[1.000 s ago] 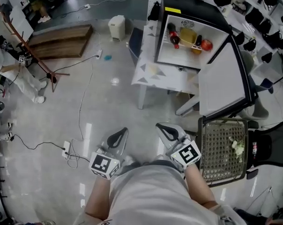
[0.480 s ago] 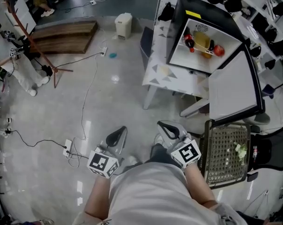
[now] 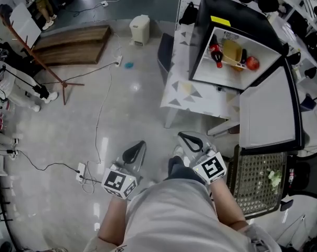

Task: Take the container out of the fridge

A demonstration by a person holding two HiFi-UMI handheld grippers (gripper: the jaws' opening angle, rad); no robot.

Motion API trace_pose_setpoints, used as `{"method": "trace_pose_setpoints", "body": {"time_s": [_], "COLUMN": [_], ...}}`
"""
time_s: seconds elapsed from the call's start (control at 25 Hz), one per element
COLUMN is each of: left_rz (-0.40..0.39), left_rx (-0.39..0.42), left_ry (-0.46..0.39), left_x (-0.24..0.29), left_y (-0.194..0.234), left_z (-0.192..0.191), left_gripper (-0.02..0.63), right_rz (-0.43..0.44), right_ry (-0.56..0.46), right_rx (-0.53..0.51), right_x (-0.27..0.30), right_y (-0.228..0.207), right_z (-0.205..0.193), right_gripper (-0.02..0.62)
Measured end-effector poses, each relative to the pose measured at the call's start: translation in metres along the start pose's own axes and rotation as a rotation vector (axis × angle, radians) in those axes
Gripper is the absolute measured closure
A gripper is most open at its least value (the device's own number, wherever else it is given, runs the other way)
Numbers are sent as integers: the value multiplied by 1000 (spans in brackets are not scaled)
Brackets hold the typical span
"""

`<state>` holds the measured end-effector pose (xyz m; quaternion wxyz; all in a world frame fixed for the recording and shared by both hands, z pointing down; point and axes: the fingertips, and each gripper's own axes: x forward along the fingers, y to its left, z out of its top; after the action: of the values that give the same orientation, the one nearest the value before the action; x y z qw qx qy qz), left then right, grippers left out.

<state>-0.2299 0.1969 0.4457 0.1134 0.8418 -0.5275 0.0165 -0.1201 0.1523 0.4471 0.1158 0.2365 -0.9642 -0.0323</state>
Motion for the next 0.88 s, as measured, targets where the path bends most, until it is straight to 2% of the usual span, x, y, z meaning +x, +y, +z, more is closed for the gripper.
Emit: {"method": "trace_pose_setpoints", "body": {"time_s": [0.24,0.44,0.88], "left_rz": [-18,-31,-65], "left_rx": [8,18,41], "left_ry": [13,31,60], "left_x": [75,140,263], "left_y": [12,14,-10], "left_z": [16,27,39], "left_gripper": [597,597,597], "right_rz": [-34,-64,-146], "right_ry": [8,28,3], "right_rx": [14,-38,-22], "right_x": [11,9,-14], "right_y": [-79,-146,-271], "right_z": [-6,-11,-24], "right_gripper": [592,592,592]}}
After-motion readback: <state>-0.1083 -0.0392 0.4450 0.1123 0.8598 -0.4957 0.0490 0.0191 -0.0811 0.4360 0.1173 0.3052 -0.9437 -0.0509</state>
